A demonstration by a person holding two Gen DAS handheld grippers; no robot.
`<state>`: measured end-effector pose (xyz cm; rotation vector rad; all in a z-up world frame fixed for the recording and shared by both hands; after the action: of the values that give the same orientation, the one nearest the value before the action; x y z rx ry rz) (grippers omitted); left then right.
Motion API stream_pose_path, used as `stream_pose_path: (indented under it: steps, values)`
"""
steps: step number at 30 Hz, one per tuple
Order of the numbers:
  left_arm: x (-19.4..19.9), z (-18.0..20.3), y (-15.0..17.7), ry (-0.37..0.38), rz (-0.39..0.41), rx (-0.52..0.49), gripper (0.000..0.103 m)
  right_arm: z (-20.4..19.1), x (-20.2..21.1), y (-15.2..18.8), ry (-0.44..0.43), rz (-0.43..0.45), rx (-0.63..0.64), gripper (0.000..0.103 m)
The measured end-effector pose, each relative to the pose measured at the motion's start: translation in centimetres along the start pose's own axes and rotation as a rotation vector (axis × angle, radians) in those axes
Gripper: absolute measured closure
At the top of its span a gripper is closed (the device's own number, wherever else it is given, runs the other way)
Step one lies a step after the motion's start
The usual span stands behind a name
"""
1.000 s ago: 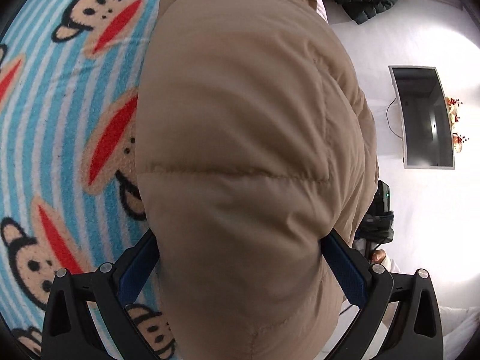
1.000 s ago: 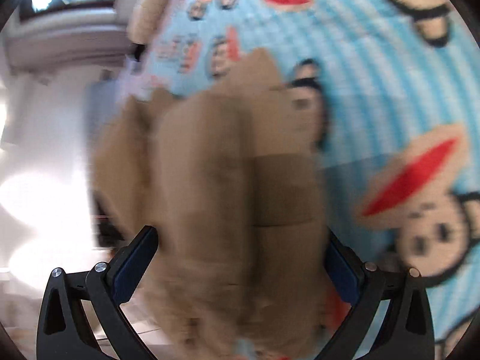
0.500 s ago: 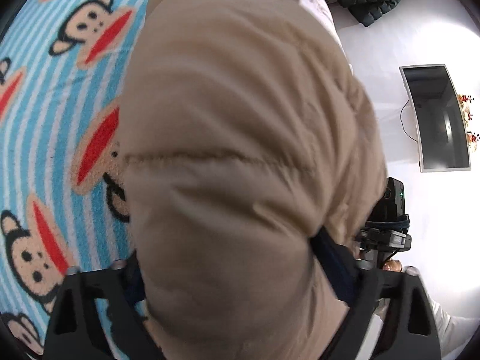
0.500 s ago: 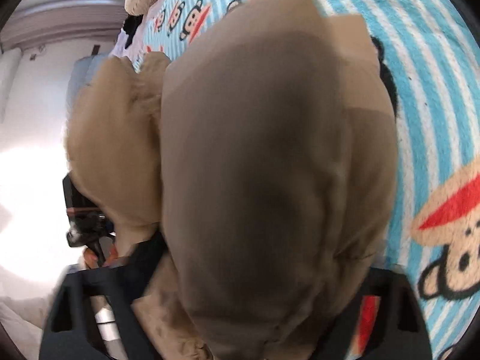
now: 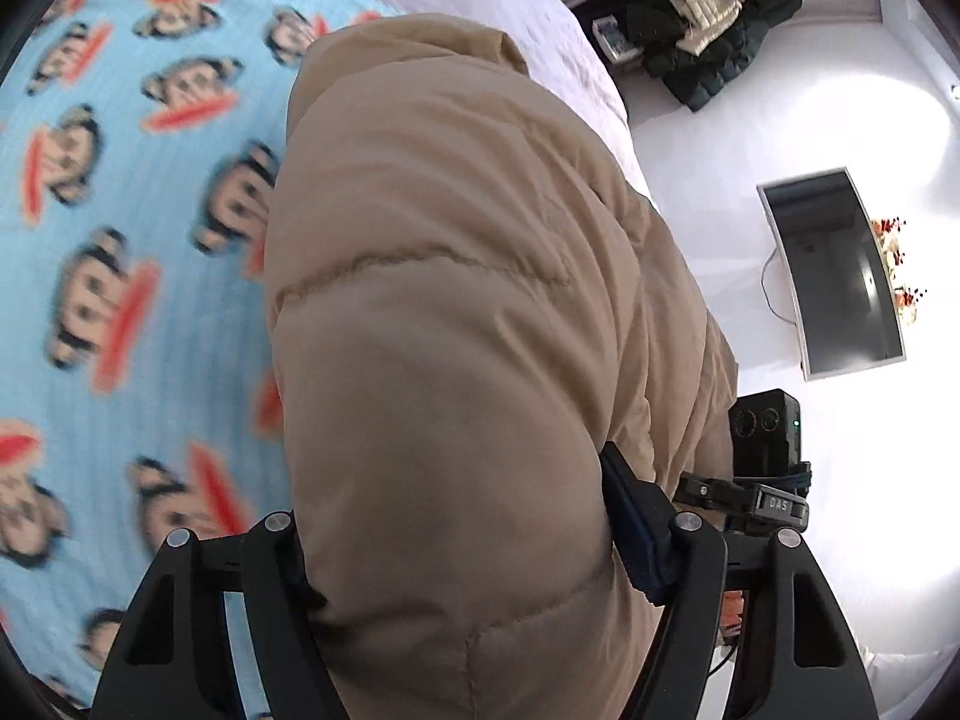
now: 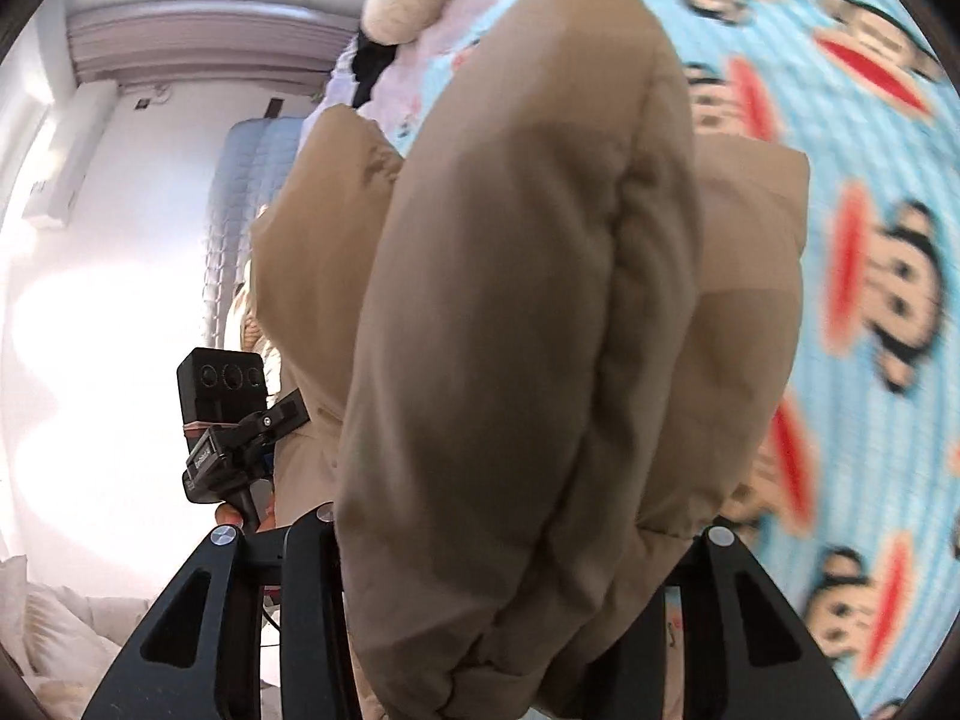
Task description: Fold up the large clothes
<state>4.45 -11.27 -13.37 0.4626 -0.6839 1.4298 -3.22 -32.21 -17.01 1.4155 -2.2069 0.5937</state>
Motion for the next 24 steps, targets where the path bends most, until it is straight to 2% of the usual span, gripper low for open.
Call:
stream_pose_path:
  steps: [6, 11, 13, 15, 16, 18, 20, 22, 24]
  values:
    - [6.9, -5.7, -4.0, -0.041, 0.063, -0.004, 0.029, -5.5, -8.0, -1.0, -0.027, 0.016, 0.034, 0.057]
    - [12.5, -12.9, -7.0, -0.117, 0.120, -0.005, 0.029, -8.8, -16.8, -3.3, -0.049, -0.013, 0.066, 0.057]
    - [13.9, -16.9, -8.2, -0.156, 0.138, 0.017, 0.029, -9.3, -20.8, -4.2, -0.020, -0.033, 0.059, 0.055]
    - [13.6, -20.3, -8.7, -0.183, 0.137, 0.056, 0.029, -9.1, -23.8, -4.5, 0.029, -0.061, 0.040, 0.054]
    - [13.3, -21.9, -8.8, -0.189, 0.127, 0.072, 0.026, -8.8, -25.1, -4.5, 0.073, -0.076, 0.024, 0.049]
    - [12.7, -24.4, -8.6, -0.180, 0.104, 0.103, 0.025, -8.6, -25.7, -4.2, 0.135, -0.082, -0.001, 0.046]
    - [12.7, -24.4, -8.2, -0.169, 0.115, 0.103, 0.025, -9.2, -24.8, -3.4, 0.171, -0.081, -0.014, 0.046]
    - [13.4, -23.6, -8.0, -0.215, 0.138, 0.082, 0.025, -9.7, -22.6, -3.2, 0.256, -0.063, 0.013, 0.046]
    - [15.4, -23.6, -8.0, -0.269, 0.180, 0.050, 0.025, -11.3, -20.2, -3.6, 0.350, 0.011, 0.049, 0.046]
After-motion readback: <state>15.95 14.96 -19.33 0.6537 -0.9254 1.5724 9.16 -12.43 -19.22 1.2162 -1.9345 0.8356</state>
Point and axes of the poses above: each gripper's, at about its wrist camera, not at the fingertips, and x roughly against the way its jaws point, z to its right, y to its underside, the point moved 3 cm from there along -x, roughly the way its jaws point, and after that the axes turned 3 degrees about x, right-handed, at the moved point
